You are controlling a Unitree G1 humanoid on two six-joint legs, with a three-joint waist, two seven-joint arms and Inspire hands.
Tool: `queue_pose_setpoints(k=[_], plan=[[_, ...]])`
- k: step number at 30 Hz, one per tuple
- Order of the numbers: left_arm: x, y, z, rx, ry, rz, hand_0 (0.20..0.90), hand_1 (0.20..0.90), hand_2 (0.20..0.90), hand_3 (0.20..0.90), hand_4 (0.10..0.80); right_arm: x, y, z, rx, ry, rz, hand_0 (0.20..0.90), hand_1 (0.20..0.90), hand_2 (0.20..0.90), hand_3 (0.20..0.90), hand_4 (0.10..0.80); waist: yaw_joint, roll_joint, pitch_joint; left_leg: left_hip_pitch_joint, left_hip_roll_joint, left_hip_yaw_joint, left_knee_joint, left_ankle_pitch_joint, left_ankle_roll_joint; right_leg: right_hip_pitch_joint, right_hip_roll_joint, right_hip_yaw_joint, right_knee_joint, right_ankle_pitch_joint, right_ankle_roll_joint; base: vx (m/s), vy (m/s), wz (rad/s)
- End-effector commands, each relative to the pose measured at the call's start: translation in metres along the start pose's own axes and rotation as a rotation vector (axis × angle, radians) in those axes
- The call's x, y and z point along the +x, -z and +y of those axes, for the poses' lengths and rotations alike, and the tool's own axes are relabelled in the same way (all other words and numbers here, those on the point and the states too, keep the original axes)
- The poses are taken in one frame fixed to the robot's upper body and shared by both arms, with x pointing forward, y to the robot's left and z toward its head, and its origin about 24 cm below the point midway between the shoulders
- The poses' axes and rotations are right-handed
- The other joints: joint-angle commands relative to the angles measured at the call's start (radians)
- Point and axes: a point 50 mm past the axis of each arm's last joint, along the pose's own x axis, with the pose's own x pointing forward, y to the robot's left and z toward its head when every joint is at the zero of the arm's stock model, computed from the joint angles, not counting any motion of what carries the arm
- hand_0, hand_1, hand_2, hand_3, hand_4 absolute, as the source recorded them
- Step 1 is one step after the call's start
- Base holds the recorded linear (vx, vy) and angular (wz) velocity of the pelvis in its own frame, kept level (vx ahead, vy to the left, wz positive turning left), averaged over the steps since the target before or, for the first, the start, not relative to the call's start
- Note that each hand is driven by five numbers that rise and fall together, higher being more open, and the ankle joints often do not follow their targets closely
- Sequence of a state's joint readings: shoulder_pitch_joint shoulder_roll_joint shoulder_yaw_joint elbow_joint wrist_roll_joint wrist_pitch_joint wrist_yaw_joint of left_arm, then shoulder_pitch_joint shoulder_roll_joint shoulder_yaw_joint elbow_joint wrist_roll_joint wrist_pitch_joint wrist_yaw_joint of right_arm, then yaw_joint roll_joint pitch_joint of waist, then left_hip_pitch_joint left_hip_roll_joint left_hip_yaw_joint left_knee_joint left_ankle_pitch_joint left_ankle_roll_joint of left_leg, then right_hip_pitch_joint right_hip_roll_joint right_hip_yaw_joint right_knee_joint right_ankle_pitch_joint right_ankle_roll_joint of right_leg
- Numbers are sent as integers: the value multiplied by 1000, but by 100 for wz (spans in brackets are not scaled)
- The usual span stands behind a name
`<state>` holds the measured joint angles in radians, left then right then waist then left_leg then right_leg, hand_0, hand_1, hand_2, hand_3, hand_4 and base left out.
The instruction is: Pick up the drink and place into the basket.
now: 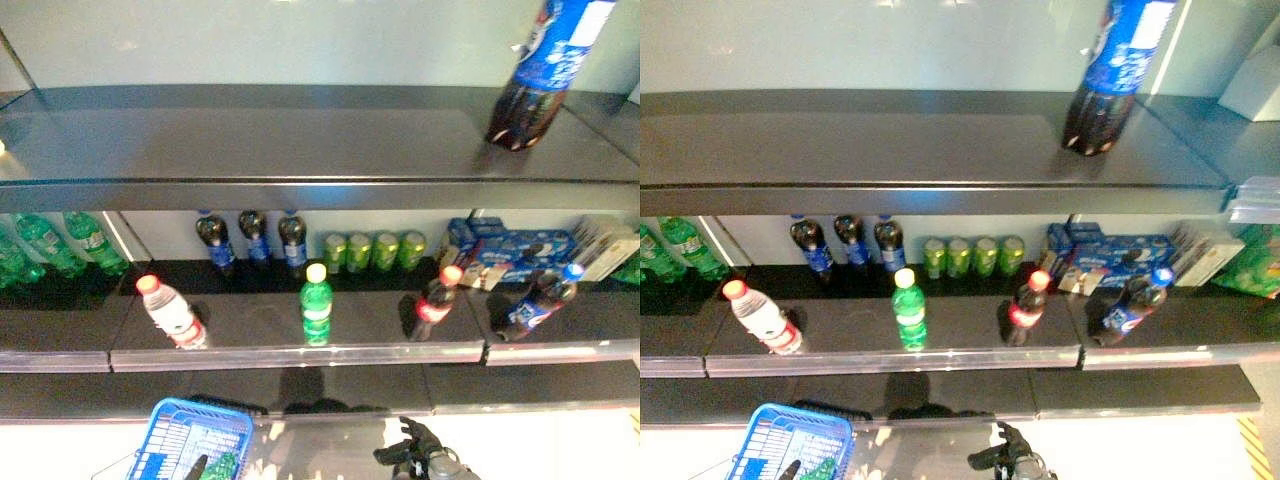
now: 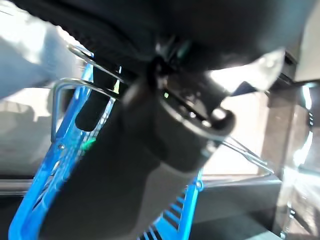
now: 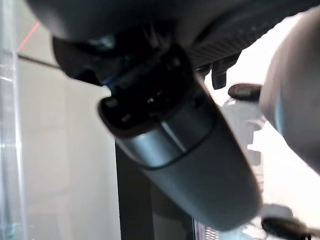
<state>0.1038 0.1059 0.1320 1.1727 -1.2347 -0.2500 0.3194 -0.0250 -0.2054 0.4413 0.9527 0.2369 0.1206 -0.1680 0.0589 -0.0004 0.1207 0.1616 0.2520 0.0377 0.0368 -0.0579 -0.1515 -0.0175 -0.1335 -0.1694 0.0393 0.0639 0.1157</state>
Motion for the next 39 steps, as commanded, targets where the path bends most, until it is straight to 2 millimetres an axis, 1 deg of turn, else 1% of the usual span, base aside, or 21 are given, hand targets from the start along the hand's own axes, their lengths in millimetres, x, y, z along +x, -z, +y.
queue_pose_setpoints(k=[1, 2, 3, 4, 5, 6, 7, 11, 14, 15, 17, 20, 22, 24, 25, 27, 28, 29, 34, 36, 39], plan=[[0, -43, -25, 98, 106, -217, 300, 300, 300, 200, 100, 1, -23, -16, 96, 60, -93, 900, 900, 900, 900, 800, -3, -47, 21, -135, -11, 98, 82, 131, 30, 85, -47, -45, -48, -14, 0, 1, -303, 19], [-1, -38, -28, 116, 129, -205, 300, 300, 300, 200, 100, 1, -19, -24, 120, 90, -89, 900, 900, 900, 900, 800, -13, -42, 24, -166, -8, 142, 113, 150, 26, 87, -43, -69, -54, -18, -11, 6, -182, 44], [-2, -34, -31, 138, 156, -191, 300, 300, 300, 200, 100, 0, -14, -33, 138, 114, -88, 900, 900, 900, 900, 800, -20, -32, 27, -170, -23, 162, 122, 130, 16, 95, -41, -85, -60, -27, -9, -49, -37, 71], [-2, -32, -32, 143, 176, -183, 300, 300, 300, 200, 100, 0, -14, -39, 130, 123, -96, 900, 900, 900, 900, 800, -23, -26, 28, -180, -34, 154, 103, 151, 21, 79, -45, -89, -56, -19, -15, -36, 47, 76], [-3, -28, -34, 138, 190, -175, 300, 300, 300, 200, 100, 1, -15, -44, 107, 131, -105, 900, 900, 900, 900, 800, -25, -17, 28, -181, -51, 123, 87, 150, 23, 67, -46, -76, -52, -19, -16, -71, 109, 42], [-4, -25, -33, 125, 205, -170, 300, 300, 300, 200, 100, 1, -18, -48, 85, 135, -118, 900, 900, 900, 900, 800, -25, -11, 29, -171, -75, 88, 59, 121, 29, 52, -53, -61, -50, -13, -10, -31, 124, 7], [-5, -25, -34, 125, 223, -173, 300, 300, 300, 200, 100, 1, -21, -49, 97, 139, -127, 900, 900, 900, 900, 800, -37, -4, 22, -155, -67, 107, 18, 119, 25, 41, -53, -54, -47, -18, -12, -8, 100, -14], [-8, -26, -42, 140, 252, -190, 300, 300, 300, 200, 100, 0, -26, -44, 130, 123, -155, 900, 900, 900, 900, 800, -46, 1, 15, -108, -65, 125, -51, 115, 18, 62, -55, -55, -68, -17, -3, 32, 57, 8], [-8, -33, -47, 138, 272, -206, 300, 300, 300, 200, 100, -3, -39, -33, 65, 35, -220, 900, 900, 900, 900, 800, -50, 4, 12, -77, -70, 123, -82, 110, 19, 79, -57, -52, -77, -16, 8, 34, 44, -4], [-9, -37, -49, 131, 276, -213, 300, 300, 300, 200, 100, -7, -50, -22, -6, -40, -267, 900, 900, 900, 900, 800, -53, 2, 12, -66, -75, 125, -83, 103, 21, 86, -58, -48, -79, -15, 13, 20, 36, -2], [-9, -45, -51, 142, 279, -223, 300, 300, 300, 200, 100, -18, -66, -12, -89, -130, -346, 900, 900, 900, 900, 800, -56, -6, 13, -58, -79, 127, -75, 92, 24, 94, -60, -41, -86, -12, 21, 5, 15, -6], [-9, -56, -48, 152, 254, -237, 300, 300, 300, 200, 100, -38, -89, -8, -178, -235, -457, 900, 900, 900, 900, 800, -61, -22, 19, -44, -83, 135, -61, 74, 30, 106, -61, -29, -99, -3, 31, -14, -20, -15], [-6, -63, -40, 152, 224, -248, 300, 300, 300, 200, 100, -54, -106, -14, -222, -253, -548, 900, 900, 900, 900, 800, -66, -35, 20, -34, -84, 141, -56, 62, 35, 111, -60, -18, -104, 0, 37, -21, -28, -7], [-3, -68, -32, 153, 197, -256, 300, 300, 300, 200, 100, -69, -123, -30, -220, -216, -653, 900, 900, 900, 900, 800, -74, -45, 18, -23, -82, 151, -54, 54, 40, 112, -59, -8, -105, 1, 42, -16, -17, -10], [-2, -70, -27, 150, 183, -259, 300, 300, 300, 200, 100, -80, -134, -44, -205, -176, -718, 900, 900, 900, 900, 800, -82, -50, 16, -18, -80, 160, -51, 49, 42, 112, -58, -2, -105, 1, 44, -8, -2, -22], [-1, -70, -23, 144, 175, -260, 300, 300, 300, 200, 100, -88, -141, -54, -184, -141, -770, 900, 900, 900, 900, 800, -88, -53, 14, -15, -79, 166, -50, 45, 43, 112, -57, 3, -105, 1, 46, -7, 8, -19], [1, -71, -14, 130, 164, -262, 300, 300, 300, 200, 100, -108, -153, -76, -101, -71, -884, 900, 900, 900, 900, 800, -105, -58, 11, -6, -76, 181, -47, 36, 46, 110, -56, 12, -102, -1, 49, -5, 25, -12], [2, -71, -9, 117, 157, -262, 300, 300, 300, 200, 100, -121, -157, -88, -69, -25, -950, 900, 900, 900, 900, 800, -118, -59, 11, 2, -74, 191, -45, 27, 48, 110, -54, 19, -99, -4, 51, -7, 33, -20], [4, -67, -1, 80, 156, -255, 300, 300, 300, 200, 100, -161, -162, -119, -11, 177, -1164, 900, 900, 900, 900, 800, -158, -58, -1, 8, -74, 221, -35, 7, 56, 92, -53, 44, -87, -11, 56, -9, 37, -20], [3, -64, 2, 72, 163, -251, 300, 300, 300, 200, 100, -177, -164, -124, -18, 214, -1243, 900, 900, 900, 900, 800, -170, -56, -3, 13, -76, 230, -33, -1, 60, 89, -53, 50, -85, -13, 56, 1, 41, -28], [3, -59, 3, 77, 171, -246, 300, 300, 300, 200, 100, -196, -172, -124, -22, 166, -1348, 900, 900, 900, 900, 800, -174, -54, -6, 19, -79, 236, -31, -9, 62, 88, -52, 57, -82, -17, 55, 11, 30, -16]])
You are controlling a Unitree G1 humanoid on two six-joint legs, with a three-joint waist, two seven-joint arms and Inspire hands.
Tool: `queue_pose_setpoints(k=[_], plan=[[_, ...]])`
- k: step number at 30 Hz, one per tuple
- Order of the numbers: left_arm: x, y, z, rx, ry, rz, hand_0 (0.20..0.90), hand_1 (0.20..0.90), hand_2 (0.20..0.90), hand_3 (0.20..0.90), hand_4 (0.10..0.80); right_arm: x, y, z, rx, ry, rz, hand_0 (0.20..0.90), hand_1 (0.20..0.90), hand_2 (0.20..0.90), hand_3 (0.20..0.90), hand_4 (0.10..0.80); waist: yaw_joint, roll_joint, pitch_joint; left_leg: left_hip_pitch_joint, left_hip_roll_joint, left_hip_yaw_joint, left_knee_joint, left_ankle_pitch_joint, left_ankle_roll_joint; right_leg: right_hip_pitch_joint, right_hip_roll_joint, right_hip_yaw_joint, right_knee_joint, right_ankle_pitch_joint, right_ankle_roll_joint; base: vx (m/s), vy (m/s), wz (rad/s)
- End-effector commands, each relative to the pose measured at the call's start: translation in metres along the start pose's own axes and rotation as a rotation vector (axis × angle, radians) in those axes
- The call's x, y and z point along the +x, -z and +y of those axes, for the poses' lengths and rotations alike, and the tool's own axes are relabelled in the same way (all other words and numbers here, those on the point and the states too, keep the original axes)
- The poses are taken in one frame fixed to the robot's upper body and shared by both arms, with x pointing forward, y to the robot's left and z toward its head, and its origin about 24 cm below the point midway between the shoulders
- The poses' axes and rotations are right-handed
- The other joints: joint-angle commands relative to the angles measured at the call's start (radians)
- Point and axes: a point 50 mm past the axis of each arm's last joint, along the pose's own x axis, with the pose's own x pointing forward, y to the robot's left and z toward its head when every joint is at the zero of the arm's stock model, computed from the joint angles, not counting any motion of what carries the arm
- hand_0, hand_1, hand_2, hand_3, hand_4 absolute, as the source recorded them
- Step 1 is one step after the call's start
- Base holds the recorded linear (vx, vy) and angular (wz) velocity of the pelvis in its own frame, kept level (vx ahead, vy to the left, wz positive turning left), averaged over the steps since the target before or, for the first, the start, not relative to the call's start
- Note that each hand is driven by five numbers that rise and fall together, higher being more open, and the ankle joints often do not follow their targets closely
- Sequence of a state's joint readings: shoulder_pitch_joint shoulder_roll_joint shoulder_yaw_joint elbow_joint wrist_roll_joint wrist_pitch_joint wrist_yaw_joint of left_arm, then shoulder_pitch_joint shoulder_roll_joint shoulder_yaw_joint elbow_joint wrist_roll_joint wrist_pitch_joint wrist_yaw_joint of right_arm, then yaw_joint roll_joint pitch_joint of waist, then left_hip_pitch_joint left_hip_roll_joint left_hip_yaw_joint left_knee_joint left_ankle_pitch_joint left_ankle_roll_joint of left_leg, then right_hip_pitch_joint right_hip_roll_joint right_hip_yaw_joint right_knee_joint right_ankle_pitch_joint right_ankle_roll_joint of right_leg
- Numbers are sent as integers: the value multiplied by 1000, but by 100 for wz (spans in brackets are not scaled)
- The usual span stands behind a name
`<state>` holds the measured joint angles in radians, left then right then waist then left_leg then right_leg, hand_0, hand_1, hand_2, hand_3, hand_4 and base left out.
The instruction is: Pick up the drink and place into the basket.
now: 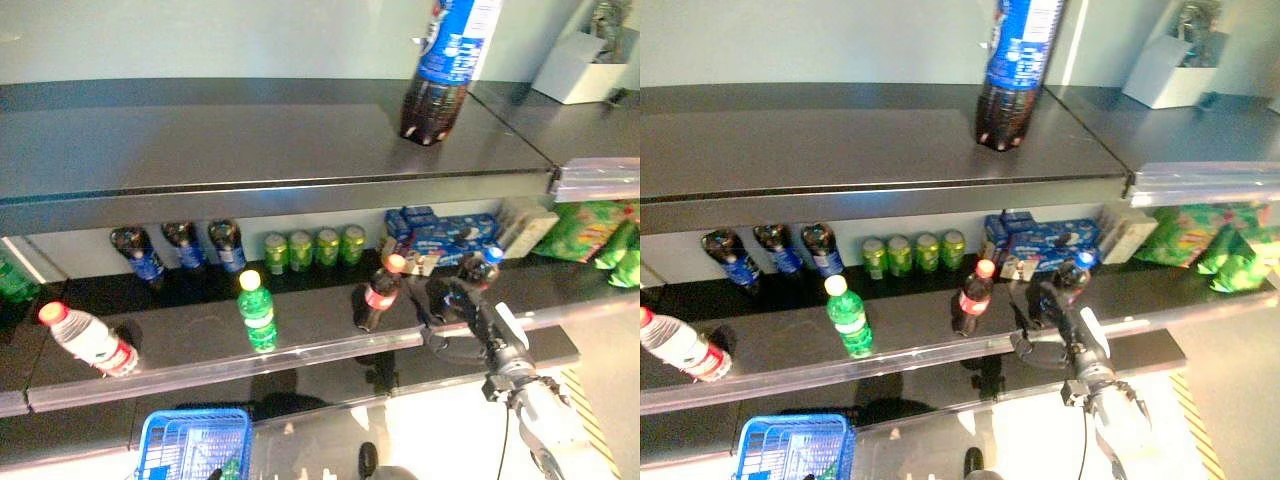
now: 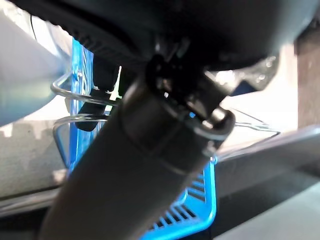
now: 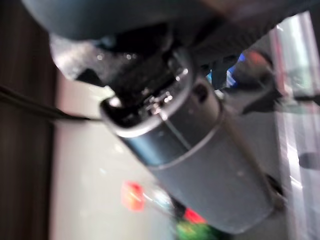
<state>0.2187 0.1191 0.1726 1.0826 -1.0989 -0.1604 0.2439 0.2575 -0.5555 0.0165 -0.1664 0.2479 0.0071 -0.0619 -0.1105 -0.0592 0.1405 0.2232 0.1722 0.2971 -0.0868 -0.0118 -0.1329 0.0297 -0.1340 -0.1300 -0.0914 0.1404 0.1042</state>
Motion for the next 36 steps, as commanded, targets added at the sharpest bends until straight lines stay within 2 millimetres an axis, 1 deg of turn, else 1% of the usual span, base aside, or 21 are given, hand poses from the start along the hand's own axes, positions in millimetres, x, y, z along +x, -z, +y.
queue_pose_setpoints(k=[1, 3, 5, 9, 11, 18, 21, 25, 30, 36], plan=[[1, -58, -16, -22, 102, -271, 300, 300, 300, 200, 100, 0, -80, -7, 7, -49, -423, 900, 900, 900, 900, 800, -4, 5, -26, -43, 1, -23, 94, -57, 44, 41, -51, 19, 49, -94, 67, 11, 19, -8], [1, -57, -15, -16, 104, -270, 300, 300, 300, 200, 100, 0, -89, -7, 12, -83, -459, 900, 900, 900, 900, 800, -1, 5, -28, -42, 0, -21, 96, -60, 43, 40, -51, 20, 51, -96, 66, 6, 6, -2], [1, -57, -15, -10, 103, -271, 300, 300, 300, 200, 100, 0, -97, -9, 14, -81, -486, 900, 900, 900, 900, 800, 2, 5, -29, -41, 0, -20, 96, -61, 43, 39, -53, 19, 53, -97, 66, 5, 7, 2], [2, -57, -13, -8, 90, -270, 300, 300, 300, 200, 100, 0, -104, -14, 52, -50, -512, 900, 900, 900, 900, 800, 2, 6, -32, -40, 0, -20, 94, -62, 41, 36, -54, 17, 54, -98, 66, 4, 4, 1], [2, -56, -12, -10, 83, -268, 300, 300, 300, 200, 100, 0, -106, -13, 81, -42, -523, 900, 900, 900, 900, 800, 2, 8, -31, -40, 0, -20, 93, -62, 41, 33, -54, 18, 57, -99, 66, 0, 0, 0], [1, -51, -16, -6, 87, -260, 300, 300, 300, 200, 100, 3, -103, -3, 142, -16, -513, 900, 900, 900, 900, 800, 11, 12, -30, -41, -3, -27, 101, -65, 44, 32, -54, 13, 67, -104, 61, 42, 6, -1], [0, -49, -18, -2, 88, -259, 300, 300, 300, 200, 100, 6, -100, -1, 171, 21, -495, 900, 900, 900, 900, 800, 14, 13, -27, -46, -4, -30, 109, -66, 44, 30, -54, 11, 73, -107, 59, 39, 6, 1], [-1, -50, -21, -1, 89, -261, 300, 300, 300, 200, 100, 9, -89, 0, 210, 109, -449, 900, 900, 900, 900, 800, 19, 17, -13, -64, -4, -37, 136, -71, 46, 16, -56, 5, 96, -115, 55, 16, -3, 1], [-2, -49, -26, 5, 92, -258, 300, 300, 300, 200, 100, 14, -84, 8, 220, 84, -417, 900, 900, 900, 900, 800, 24, 26, 13, -92, -4, -53, 184, -78, 46, -1, -54, 10, 131, -127, 47, 8, 0, 0], [-4, -48, -35, 3, 130, -257, 300, 300, 300, 200, 100, 19, -85, 14, 228, 83, -409, 900, 900, 900, 900, 800, 34, 32, 44, -133, -4, -71, 244, -89, 47, -23, -56, 11, 170, -141, 37, 23, -3, 3]])
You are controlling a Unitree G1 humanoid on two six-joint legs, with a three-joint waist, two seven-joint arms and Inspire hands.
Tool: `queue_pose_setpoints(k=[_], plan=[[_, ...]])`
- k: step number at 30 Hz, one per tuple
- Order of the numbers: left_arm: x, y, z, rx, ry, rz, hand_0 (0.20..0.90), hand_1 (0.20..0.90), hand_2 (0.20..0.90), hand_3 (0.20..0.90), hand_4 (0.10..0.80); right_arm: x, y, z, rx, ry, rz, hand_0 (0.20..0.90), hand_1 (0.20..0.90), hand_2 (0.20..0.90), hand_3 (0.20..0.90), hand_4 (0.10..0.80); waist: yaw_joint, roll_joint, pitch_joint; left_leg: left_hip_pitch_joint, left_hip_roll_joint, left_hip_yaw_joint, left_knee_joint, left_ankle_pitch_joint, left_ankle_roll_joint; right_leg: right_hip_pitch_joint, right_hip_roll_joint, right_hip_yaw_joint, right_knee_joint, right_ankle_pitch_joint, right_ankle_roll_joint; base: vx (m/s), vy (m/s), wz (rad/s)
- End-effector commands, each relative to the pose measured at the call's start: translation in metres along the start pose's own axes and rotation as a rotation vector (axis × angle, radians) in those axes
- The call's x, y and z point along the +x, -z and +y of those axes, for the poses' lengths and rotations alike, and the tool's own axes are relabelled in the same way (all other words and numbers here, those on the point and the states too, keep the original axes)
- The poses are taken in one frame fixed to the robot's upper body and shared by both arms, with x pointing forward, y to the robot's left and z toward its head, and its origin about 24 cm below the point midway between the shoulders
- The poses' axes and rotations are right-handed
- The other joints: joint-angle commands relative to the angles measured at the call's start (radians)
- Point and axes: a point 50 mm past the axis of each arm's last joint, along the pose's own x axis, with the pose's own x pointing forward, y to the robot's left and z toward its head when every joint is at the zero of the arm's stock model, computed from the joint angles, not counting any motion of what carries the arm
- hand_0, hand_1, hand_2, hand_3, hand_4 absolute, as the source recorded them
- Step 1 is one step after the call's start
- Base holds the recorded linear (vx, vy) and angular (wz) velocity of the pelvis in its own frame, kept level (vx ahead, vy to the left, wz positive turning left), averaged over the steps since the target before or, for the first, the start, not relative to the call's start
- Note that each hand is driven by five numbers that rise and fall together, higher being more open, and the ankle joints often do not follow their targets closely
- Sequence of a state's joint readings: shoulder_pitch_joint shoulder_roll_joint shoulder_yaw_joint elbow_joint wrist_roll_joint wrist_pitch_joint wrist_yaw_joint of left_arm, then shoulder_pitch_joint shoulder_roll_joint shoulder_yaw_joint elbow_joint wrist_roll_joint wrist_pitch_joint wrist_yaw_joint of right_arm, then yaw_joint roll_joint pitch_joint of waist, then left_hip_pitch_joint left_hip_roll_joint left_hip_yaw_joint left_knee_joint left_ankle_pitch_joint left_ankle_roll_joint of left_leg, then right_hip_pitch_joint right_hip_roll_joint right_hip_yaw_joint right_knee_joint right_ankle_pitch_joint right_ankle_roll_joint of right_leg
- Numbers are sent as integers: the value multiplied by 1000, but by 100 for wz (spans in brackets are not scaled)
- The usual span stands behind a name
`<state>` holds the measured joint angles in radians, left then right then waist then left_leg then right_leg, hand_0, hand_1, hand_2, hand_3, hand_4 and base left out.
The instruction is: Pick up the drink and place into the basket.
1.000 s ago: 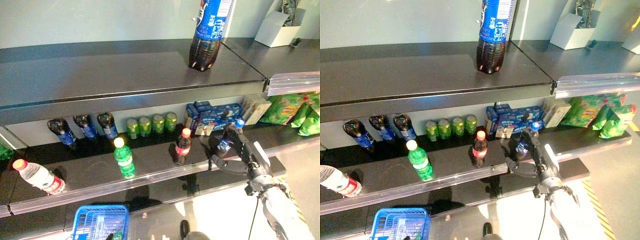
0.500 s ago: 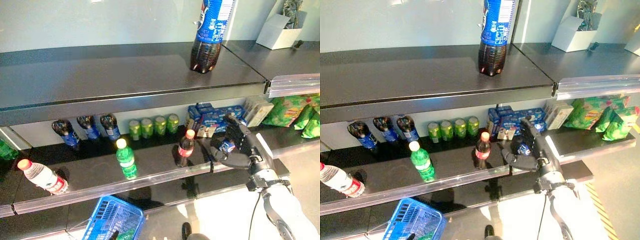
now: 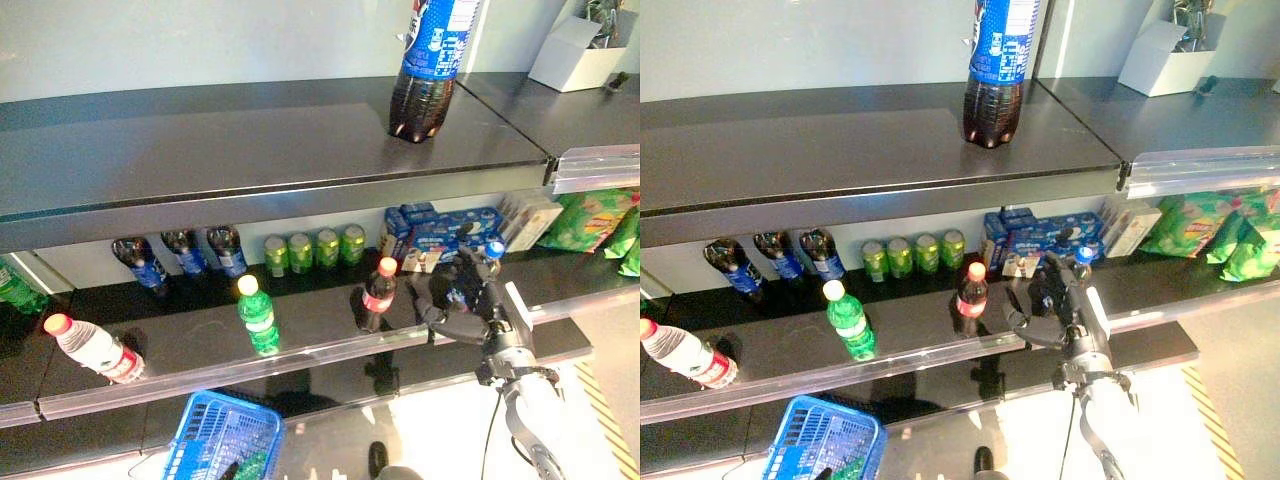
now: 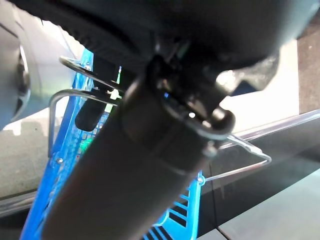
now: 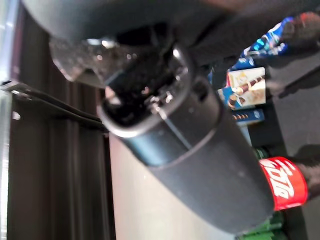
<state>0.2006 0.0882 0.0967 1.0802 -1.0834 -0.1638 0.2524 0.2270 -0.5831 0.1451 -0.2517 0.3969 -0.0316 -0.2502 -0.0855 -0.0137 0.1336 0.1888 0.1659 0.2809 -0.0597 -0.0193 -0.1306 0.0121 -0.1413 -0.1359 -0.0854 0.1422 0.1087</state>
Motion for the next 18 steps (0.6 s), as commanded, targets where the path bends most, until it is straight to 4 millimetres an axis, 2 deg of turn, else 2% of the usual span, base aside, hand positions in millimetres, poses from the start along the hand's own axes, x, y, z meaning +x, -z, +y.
queue_pose_setpoints(k=[1, 14, 18], plan=[[-1, -66, -19, -59, 86, -294, 300, 300, 300, 200, 100, 23, -61, 5, 65, 32, -325, 900, 900, 900, 900, 800, 12, -12, 58, -110, 2, -60, 225, -82, 44, -12, -49, 16, 170, -144, 33, -17, -10, 9], [-12, -75, -68, -98, 203, -319, 300, 300, 300, 200, 100, 45, -71, 19, 37, 18, -362, 900, 900, 900, 900, 800, 33, -1, 185, -247, -4, -117, 326, -75, 46, -97, -56, 10, 234, -150, 12, -62, 3, 6], [-14, -78, -76, -109, 218, -323, 300, 300, 300, 200, 100, 51, -72, 23, 24, 11, -357, 900, 900, 900, 900, 800, 41, 2, 217, -274, -7, -131, 340, -68, 46, -116, -57, 5, 249, -149, 8, -66, 15, 7]])
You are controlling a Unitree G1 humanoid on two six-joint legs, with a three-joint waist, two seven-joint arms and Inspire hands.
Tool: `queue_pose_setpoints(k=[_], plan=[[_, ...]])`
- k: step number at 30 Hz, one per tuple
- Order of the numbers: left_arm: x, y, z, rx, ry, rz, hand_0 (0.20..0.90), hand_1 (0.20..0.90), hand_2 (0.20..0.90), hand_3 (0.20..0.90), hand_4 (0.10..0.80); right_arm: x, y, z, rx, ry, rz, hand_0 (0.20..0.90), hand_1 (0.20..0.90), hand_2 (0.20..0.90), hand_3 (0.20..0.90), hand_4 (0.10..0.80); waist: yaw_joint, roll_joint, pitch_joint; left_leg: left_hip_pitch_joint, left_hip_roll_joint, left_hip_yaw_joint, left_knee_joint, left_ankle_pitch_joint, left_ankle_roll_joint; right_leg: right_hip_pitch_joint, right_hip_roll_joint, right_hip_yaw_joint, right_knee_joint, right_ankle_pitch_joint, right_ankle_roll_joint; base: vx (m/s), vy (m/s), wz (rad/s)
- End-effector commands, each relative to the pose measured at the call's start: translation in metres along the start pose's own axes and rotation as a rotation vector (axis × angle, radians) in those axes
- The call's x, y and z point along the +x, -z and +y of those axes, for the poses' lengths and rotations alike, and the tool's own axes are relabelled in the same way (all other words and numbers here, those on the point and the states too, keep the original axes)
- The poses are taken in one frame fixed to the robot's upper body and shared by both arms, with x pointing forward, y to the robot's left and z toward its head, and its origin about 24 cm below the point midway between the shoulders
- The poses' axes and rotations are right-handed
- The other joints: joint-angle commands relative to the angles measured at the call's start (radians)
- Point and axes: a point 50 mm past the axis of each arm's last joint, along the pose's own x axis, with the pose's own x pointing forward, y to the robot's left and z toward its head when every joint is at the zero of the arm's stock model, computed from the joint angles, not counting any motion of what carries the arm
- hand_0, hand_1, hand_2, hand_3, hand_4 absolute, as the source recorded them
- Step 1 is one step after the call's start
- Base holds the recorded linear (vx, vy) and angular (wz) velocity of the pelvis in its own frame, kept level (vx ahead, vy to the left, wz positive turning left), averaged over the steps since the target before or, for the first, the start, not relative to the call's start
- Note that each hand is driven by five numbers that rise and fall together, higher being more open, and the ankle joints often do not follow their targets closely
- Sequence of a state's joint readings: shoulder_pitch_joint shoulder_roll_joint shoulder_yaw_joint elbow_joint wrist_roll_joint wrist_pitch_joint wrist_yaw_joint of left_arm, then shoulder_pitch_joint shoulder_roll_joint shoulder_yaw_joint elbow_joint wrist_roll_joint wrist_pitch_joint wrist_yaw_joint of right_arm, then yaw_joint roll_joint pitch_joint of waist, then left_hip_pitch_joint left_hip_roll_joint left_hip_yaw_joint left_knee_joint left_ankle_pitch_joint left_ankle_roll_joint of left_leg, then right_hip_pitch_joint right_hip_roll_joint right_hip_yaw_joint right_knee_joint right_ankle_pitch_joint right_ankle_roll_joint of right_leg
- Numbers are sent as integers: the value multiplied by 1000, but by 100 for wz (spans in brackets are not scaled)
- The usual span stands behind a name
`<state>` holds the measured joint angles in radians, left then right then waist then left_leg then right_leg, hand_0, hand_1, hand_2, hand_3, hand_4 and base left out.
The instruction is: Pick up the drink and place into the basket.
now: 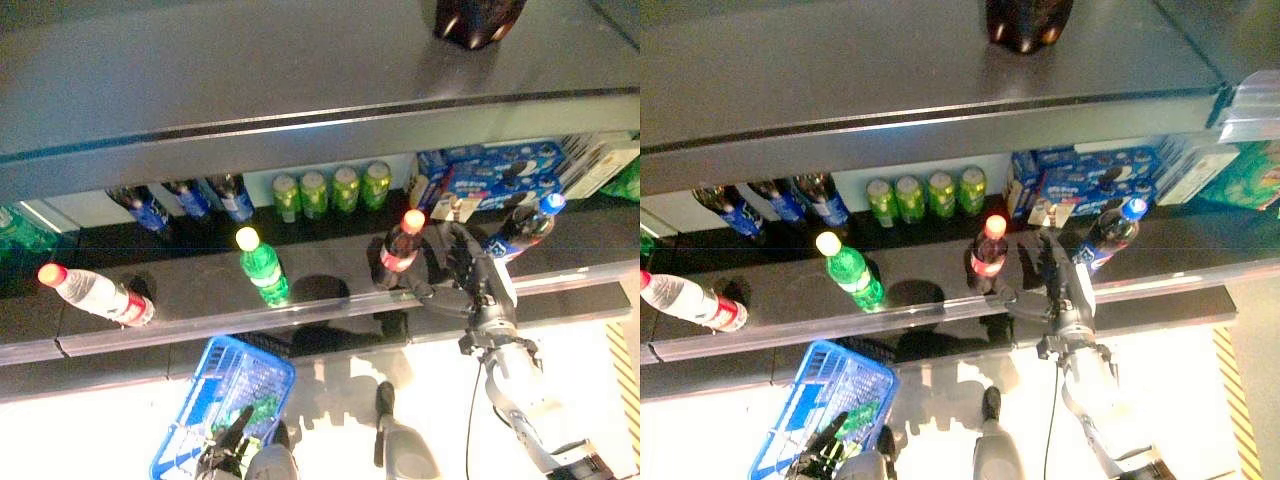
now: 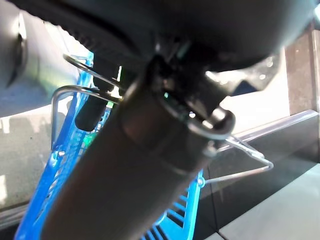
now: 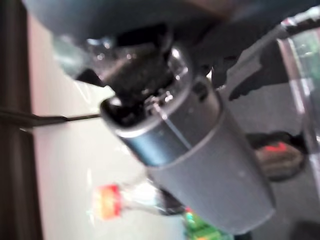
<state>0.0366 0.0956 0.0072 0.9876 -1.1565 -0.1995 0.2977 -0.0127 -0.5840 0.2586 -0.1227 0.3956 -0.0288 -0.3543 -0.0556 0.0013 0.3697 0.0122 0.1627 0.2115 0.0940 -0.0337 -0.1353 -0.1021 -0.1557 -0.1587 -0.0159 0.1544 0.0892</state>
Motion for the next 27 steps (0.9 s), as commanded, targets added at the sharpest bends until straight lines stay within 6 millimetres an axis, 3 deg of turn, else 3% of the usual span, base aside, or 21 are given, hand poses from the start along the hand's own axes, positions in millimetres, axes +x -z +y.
queue_pose_setpoints(k=[1, 9, 17, 27], plan=[[0, -54, 5, -49, 17, -250, 300, 300, 300, 200, 100, 16, -56, 6, 37, -8, -285, 900, 900, 900, 900, 800, 13, -13, -10, -106, -6, -67, 188, -51, 51, -8, -43, 27, 183, -161, 27, -61, 17, 3], [-2, -63, -22, -87, 91, -271, 300, 300, 300, 200, 100, 28, -65, 18, 1, -69, -311, 900, 900, 900, 900, 800, 36, -15, 49, -171, -17, -102, 212, -32, 51, -49, -40, 9, 208, -160, 16, -70, 8, 5], [-2, -66, -29, -88, 105, -273, 300, 300, 300, 200, 100, 36, -69, 17, 37, -24, -333, 900, 900, 900, 900, 800, 51, -14, 72, -196, -21, -119, 227, -25, 51, -61, -39, -3, 221, -162, 10, -21, -3, 9], [-3, -70, -43, -83, 132, -278, 300, 300, 300, 200, 100, 74, -100, 9, 59, 150, -404, 900, 900, 900, 900, 800, 92, 4, 105, -220, -27, -139, 248, -17, 49, -60, -50, -39, 235, -165, -4, 5, 3, 1]])
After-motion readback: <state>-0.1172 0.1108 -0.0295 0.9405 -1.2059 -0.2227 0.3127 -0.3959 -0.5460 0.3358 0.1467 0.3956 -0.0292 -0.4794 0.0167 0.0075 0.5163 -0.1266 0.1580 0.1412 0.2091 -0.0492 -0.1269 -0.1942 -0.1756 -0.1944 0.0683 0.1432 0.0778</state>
